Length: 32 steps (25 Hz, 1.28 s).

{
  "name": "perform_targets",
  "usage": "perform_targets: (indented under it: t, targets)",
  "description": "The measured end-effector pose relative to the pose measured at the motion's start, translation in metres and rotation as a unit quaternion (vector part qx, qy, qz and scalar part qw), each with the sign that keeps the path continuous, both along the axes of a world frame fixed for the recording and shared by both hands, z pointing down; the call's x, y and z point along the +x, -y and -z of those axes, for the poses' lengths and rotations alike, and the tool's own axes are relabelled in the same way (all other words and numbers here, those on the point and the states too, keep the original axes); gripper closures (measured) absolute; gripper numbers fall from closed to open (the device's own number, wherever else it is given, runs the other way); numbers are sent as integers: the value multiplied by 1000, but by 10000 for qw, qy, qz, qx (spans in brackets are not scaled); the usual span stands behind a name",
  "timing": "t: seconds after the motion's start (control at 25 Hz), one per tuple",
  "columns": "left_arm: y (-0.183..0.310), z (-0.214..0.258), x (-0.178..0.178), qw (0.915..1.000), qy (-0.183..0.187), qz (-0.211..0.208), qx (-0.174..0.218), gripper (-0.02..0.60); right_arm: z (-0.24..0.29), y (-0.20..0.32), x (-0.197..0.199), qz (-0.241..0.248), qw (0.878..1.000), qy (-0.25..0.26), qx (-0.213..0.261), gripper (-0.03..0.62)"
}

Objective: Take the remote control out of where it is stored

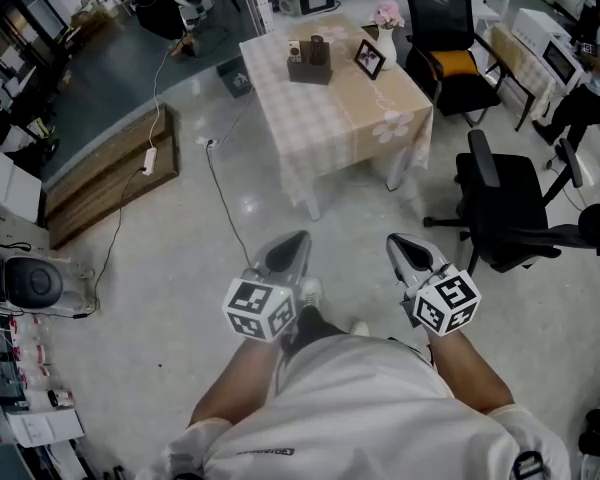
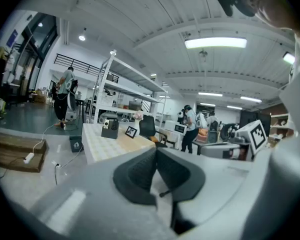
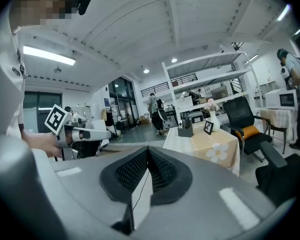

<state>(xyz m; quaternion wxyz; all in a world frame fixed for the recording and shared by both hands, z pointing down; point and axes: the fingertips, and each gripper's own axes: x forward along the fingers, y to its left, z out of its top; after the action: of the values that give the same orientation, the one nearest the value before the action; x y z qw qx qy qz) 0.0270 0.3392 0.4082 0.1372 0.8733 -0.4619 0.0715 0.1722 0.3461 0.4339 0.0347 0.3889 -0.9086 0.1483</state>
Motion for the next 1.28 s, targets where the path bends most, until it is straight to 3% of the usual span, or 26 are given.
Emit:
perform_targets:
  t: [0.2, 0.6, 1.28]
  targets:
    - [8, -1, -4, 9998, -135, 34, -170, 577, 0, 6, -8, 45, 9999, -107, 21, 588]
    - [40, -3, -20, 9998, -16, -71, -211, 577, -4, 37, -30, 19, 9999, -72, -88, 588]
    - [148, 2, -71, 9994, -74, -278, -174, 577, 3, 138, -89, -73, 9997, -201, -96, 588]
